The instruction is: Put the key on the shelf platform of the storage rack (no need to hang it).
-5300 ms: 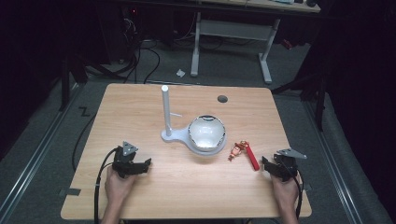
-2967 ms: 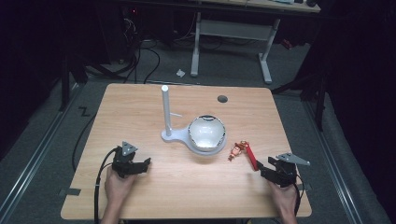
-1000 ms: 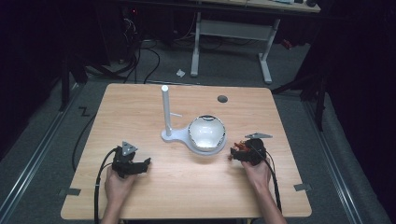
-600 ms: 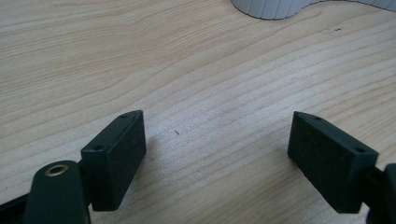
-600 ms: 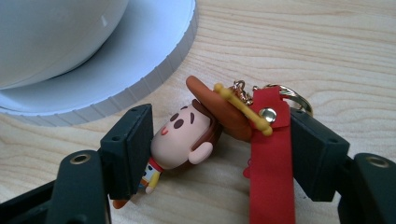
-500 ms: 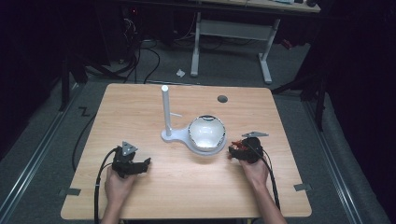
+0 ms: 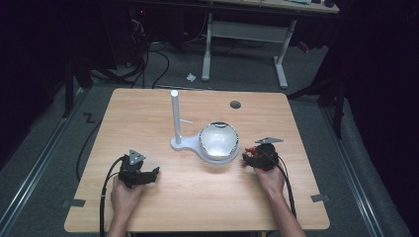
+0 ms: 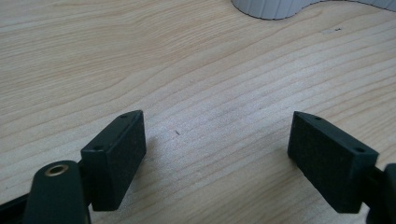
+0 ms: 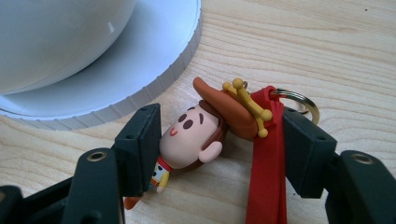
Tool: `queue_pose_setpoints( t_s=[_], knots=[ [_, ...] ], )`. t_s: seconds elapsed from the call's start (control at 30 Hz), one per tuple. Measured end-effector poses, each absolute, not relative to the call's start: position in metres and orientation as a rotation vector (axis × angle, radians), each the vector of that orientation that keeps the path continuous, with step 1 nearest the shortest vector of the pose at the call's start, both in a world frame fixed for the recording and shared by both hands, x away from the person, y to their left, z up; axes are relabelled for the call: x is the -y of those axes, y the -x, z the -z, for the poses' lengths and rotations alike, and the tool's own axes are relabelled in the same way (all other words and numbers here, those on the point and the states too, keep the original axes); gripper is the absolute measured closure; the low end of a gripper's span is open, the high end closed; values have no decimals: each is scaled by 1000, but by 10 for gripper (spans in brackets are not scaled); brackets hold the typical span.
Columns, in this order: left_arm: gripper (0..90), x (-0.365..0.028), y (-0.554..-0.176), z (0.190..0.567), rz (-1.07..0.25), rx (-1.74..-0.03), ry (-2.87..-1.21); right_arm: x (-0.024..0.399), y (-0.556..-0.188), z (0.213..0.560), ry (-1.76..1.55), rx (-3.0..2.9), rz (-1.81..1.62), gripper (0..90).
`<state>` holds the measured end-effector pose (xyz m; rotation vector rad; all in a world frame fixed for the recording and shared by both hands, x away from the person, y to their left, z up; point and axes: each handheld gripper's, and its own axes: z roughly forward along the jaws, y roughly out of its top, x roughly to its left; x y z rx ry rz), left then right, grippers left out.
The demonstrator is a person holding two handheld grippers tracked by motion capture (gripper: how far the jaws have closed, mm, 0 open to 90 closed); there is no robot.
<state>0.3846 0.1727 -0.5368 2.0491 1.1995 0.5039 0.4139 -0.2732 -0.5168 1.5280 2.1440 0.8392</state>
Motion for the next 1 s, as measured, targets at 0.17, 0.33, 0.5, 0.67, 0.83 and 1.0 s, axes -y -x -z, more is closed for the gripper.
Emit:
queue_pose_setpoints(
  t_s=[0.17,0.33,0.5,0.67,0.83,1.0],
  knots=[
    [197,-173,-385,537,-504,-1199,-2049,274,-415,517,-1519,-2151,-821,368],
    [197,-173,-385,537,-505,-1201,-2049,276,-420,517,-1561,-2174,-791,325],
    [198,-173,-385,537,-506,-1202,-2049,269,-420,518,-1533,-2159,-748,346],
    [198,-173,-385,537,-506,-1203,-2048,269,-418,519,-1495,-2163,-761,378],
    [198,-173,-385,537,-507,-1206,-2046,270,-414,519,-1455,-2169,-778,393],
    [198,-173,-385,537,-508,-1207,-2045,275,-409,518,-1428,-2171,-806,397]
  ],
)
